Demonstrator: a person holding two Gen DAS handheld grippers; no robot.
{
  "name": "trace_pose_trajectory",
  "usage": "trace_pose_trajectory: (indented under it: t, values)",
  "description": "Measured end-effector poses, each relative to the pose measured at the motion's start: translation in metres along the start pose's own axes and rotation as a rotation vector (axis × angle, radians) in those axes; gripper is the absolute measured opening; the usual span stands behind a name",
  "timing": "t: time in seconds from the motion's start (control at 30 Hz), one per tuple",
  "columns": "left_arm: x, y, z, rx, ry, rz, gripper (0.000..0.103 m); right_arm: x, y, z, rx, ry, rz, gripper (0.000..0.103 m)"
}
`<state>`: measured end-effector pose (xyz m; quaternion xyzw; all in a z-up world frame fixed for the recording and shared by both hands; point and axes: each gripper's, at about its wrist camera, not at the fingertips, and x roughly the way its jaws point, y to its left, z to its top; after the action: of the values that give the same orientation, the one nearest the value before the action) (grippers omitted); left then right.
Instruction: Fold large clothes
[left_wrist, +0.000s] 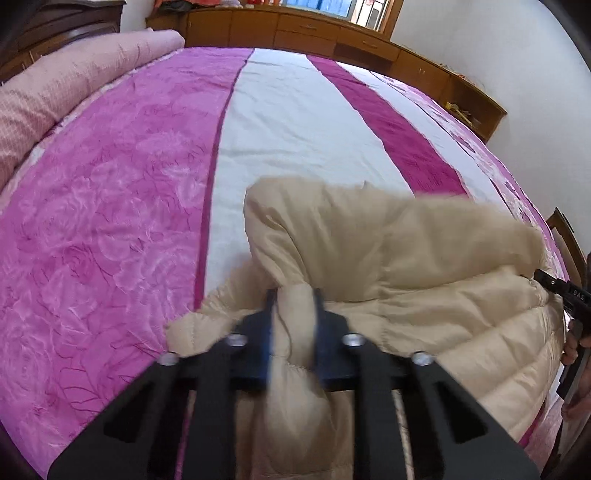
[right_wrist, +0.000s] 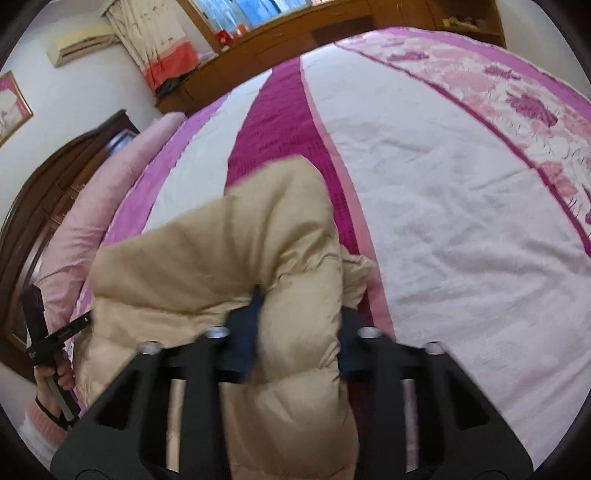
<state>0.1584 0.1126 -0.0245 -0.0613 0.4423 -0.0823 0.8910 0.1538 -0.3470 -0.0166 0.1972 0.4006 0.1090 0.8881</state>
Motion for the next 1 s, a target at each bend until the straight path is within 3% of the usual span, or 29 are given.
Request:
trace_pose_trajectory:
  t: [0.2,0.4,0.57,0.73,0.87,0.93,1.0]
  values:
    - [-0.005,-0.003,0.014,0.009,-0.038,0.063,0.011,-0.004,0.021,0.020,-0.042,-0.070,-0.037,0.012]
    - [0.027,-0.003,0.017,0.023,0.006,0.147,0.013,0.047,0.020,0.019,-0.063,0.021,-0.184,0.016]
    - [0.046,-0.005,0.018,0.057,0.035,0.168,0.015,0.065,0.005,0.012,-0.015,0.037,-0.192,0.020]
    - [0.047,-0.004,0.017,0.053,0.047,0.194,0.023,0.066,0.003,0.015,-0.010,0.055,-0.190,0.023]
    - [0.032,-0.009,0.014,0.086,0.027,0.279,0.052,0.056,0.006,0.016,0.014,0.047,-0.163,0.032]
    - [0.022,-0.006,0.012,0.073,0.026,0.266,0.059,0.040,0.006,0.015,0.052,0.028,-0.114,0.042]
    - [0.005,0.001,0.008,0.038,0.028,0.225,0.068,0.023,0.009,0.012,0.061,0.009,-0.091,0.069]
